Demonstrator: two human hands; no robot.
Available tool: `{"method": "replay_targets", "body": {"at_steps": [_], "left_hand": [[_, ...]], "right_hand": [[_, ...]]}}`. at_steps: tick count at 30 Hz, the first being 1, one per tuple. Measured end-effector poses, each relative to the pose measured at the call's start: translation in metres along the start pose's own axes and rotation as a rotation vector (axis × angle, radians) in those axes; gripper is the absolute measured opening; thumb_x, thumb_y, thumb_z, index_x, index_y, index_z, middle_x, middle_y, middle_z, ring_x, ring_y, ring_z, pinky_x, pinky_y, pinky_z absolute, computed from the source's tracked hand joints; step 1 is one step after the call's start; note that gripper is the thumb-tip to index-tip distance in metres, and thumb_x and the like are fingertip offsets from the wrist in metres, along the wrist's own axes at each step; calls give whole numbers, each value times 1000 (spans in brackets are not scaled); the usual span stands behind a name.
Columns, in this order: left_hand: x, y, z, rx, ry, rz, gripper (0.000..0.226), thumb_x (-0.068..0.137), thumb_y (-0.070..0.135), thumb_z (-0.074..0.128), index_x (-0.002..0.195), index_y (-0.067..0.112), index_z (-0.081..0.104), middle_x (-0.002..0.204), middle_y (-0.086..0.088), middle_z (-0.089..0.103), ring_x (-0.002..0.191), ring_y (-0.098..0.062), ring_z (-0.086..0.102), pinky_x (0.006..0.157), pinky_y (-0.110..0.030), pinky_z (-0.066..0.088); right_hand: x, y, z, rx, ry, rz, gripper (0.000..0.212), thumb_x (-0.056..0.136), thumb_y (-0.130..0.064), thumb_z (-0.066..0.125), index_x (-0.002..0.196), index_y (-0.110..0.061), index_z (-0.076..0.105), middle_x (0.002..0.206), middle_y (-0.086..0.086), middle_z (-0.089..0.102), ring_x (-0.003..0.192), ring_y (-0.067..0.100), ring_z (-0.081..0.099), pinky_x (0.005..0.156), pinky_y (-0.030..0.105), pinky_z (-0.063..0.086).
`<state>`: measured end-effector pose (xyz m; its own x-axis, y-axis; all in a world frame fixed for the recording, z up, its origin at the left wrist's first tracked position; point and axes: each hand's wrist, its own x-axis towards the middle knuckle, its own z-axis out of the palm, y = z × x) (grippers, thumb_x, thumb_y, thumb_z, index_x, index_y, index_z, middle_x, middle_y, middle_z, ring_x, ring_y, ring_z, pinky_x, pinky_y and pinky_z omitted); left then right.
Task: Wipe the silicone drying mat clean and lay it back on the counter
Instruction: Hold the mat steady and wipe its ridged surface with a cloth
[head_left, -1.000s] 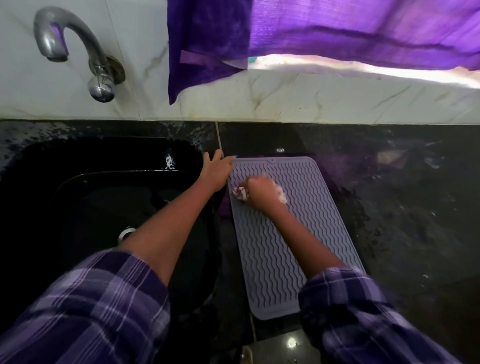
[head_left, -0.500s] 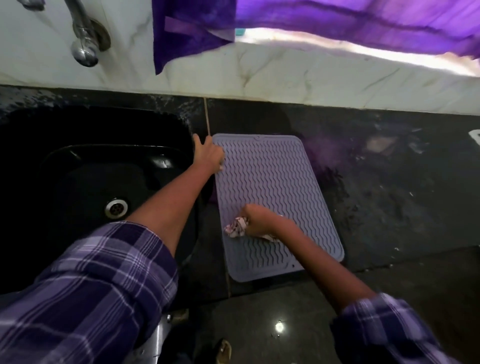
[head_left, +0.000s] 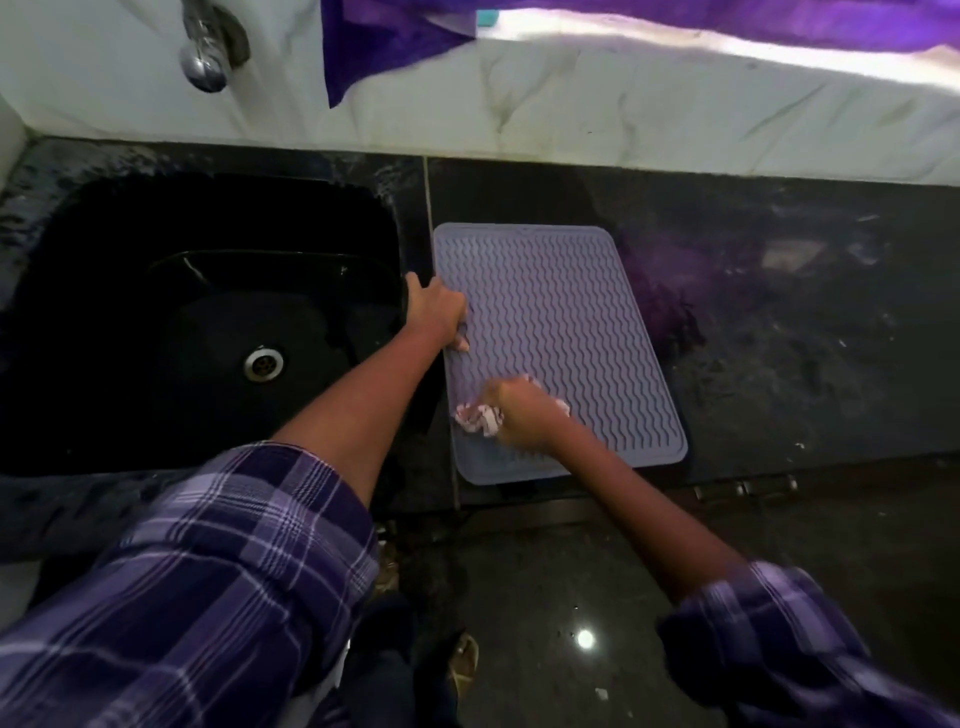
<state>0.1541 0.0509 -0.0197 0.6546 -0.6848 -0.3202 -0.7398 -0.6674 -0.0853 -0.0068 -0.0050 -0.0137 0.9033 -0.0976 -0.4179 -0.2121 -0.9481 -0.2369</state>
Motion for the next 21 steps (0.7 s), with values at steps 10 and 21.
{"method": "replay_targets", "body": {"at_steps": [10, 21], "left_hand": [[-38, 25, 7, -51, 63, -86, 37, 84, 35, 67, 117, 20, 65, 126, -5, 57, 131, -23, 37, 112, -51, 20], [-47, 34, 19, 18, -1, -98, 56, 77, 55, 68, 121, 20, 61, 123, -4, 59, 127, -22, 40, 112, -53, 19]], "right_hand": [[-8, -5, -27, 85, 24, -23, 24, 88, -16, 61, 105, 1, 65, 102, 21, 68, 87, 28, 62, 84, 41, 54], [-42, 1, -9, -142, -233, -19, 31, 86, -10, 58, 115, 0, 61, 116, 17, 63, 108, 31, 59, 91, 36, 48]]}}
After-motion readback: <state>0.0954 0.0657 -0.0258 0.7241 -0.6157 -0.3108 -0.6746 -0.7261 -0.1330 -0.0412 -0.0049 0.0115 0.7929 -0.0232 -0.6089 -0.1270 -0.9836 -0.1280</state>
